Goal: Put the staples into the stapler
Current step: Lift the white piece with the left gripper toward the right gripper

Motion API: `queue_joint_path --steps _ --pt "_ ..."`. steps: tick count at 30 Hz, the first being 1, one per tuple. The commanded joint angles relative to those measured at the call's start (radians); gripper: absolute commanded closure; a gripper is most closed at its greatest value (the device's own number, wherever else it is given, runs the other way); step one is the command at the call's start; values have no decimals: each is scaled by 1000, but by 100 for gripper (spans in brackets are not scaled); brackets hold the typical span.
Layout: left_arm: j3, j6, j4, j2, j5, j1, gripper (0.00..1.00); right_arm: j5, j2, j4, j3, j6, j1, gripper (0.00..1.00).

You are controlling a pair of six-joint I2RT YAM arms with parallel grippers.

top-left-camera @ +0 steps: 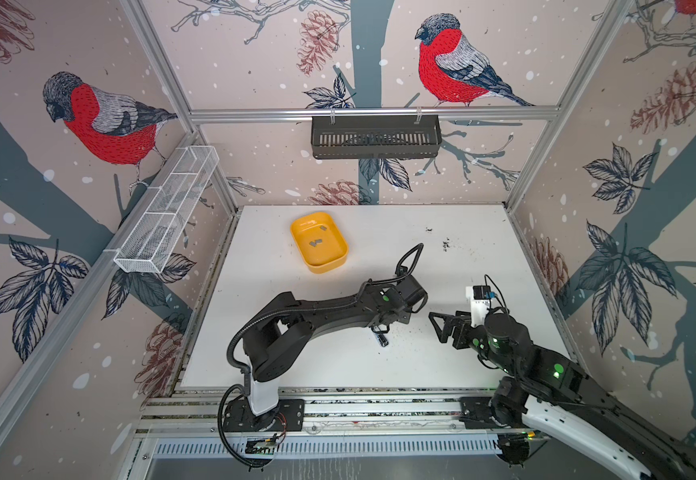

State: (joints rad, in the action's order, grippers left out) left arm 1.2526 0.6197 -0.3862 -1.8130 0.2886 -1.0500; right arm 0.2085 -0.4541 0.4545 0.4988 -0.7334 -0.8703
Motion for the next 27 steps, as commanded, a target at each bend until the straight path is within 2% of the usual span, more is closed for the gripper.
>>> queue_joint_path --steps 1,4,7,16,22,27 --pt "-68 -75 67 83 -47 11 79 -5 -8 -74 -20 -32 11 4" --pt "-145 -122 126 172 -128 27 80 -38 -21 -122 -35 -47 34 5" --pt "-210 -180 195 258 -252 48 80 -93 -45 -164 -37 -45 71 0" --pt "-249 -360 219 416 -479 72 82 -212 -143 -340 -40 -66 138 2" --pt "-328 -393 287 504 -594 103 83 -227 -214 -398 -23 -73 139 6" --pt "-339 -376 324 509 -625 105 83 -238 -259 -449 -25 -74 128 6"
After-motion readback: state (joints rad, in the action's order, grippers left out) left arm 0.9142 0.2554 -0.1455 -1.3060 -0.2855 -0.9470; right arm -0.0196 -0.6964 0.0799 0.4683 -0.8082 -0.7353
